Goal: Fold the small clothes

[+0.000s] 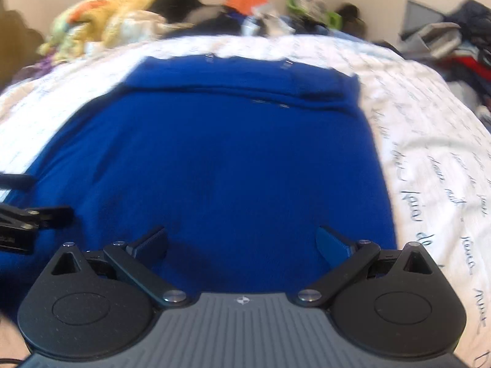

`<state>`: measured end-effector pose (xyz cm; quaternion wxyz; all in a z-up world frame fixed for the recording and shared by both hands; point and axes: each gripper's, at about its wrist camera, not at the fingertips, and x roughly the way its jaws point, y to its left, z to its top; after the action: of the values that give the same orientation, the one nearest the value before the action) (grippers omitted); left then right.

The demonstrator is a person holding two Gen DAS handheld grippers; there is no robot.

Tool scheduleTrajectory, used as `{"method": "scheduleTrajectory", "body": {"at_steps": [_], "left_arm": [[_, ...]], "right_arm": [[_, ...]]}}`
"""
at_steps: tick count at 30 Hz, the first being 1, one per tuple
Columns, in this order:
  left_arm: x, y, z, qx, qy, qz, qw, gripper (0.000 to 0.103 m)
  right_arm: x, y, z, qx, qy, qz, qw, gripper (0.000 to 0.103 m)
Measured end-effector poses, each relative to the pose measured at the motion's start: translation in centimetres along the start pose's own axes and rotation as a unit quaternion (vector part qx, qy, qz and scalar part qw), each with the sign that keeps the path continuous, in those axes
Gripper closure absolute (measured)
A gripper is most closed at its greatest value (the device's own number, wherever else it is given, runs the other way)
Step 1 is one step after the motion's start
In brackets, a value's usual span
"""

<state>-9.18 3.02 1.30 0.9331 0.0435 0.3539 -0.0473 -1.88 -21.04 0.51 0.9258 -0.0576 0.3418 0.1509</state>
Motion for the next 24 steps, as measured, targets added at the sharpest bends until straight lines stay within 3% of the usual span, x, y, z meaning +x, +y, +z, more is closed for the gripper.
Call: {"method": "scheduleTrajectory", "body": {"at_steps": [1,4,7,8,10,12,14,17,19,21,22,24], "left_arm": [[-0.4,0.0,-0.6,-0.002,-0.003,-0.001,1.0000,0.000],[-1.3,-0.2,-0.8,-0.006,0.017,-0.012,0.9998,0.000],[-1.9,0.2,-1.8,-0.004,0.002,-0.014,0.9999,0.000],[-2.2,0.4,-1.8,-0.014,0.011,-0.012,0.9998,0.000],[-3.4,1.6,-1.7,-0.050,0.022,-0.015,0.9984,0.000],[-4.3,3.5,-2.0,-0.097,0.029,-0.026,0.9946,0.000],[-5.1,5.5,-2.9,-0.150,0.039,-0.040,0.9871,0.000],[-6.2,7.5,-3.4,-0.198,0.047,-0.056,0.9776,0.003],[-6.4,8.6,-3.5,-0.243,0.052,-0.089,0.9644,0.003],[-6.1,9.8,-3.6,-0.298,0.062,-0.148,0.9410,0.009],[-5.7,10.5,-3.7,-0.327,0.071,-0.180,0.9249,0.011],[-4.9,11.4,-4.3,-0.370,0.087,-0.217,0.8991,0.027]], "right_arm": [[-0.2,-0.1,-0.7,0.005,-0.010,-0.004,1.000,0.000],[-1.1,0.1,-0.2,0.026,0.027,-0.017,0.999,0.000],[-1.6,-0.2,-2.0,0.012,-0.018,0.001,1.000,0.000],[-1.7,-0.5,-1.8,0.017,0.002,0.000,1.000,0.000],[-2.5,-0.9,-0.5,0.021,0.040,0.003,0.999,0.000],[-4.4,-2.7,-0.1,0.045,0.023,0.021,0.998,0.000],[-5.5,-5.3,0.0,0.098,0.022,0.038,0.994,0.000],[-5.7,-10.5,0.1,0.194,0.058,0.058,0.978,0.000],[-6.0,-12.9,-0.4,0.239,0.075,0.076,0.965,0.000],[-5.2,-15.4,-0.9,0.286,0.100,0.125,0.945,0.000],[-4.7,-16.6,-1.8,0.312,0.110,0.152,0.931,0.000],[-4.0,-18.3,-2.7,0.353,0.110,0.194,0.909,0.000]]}}
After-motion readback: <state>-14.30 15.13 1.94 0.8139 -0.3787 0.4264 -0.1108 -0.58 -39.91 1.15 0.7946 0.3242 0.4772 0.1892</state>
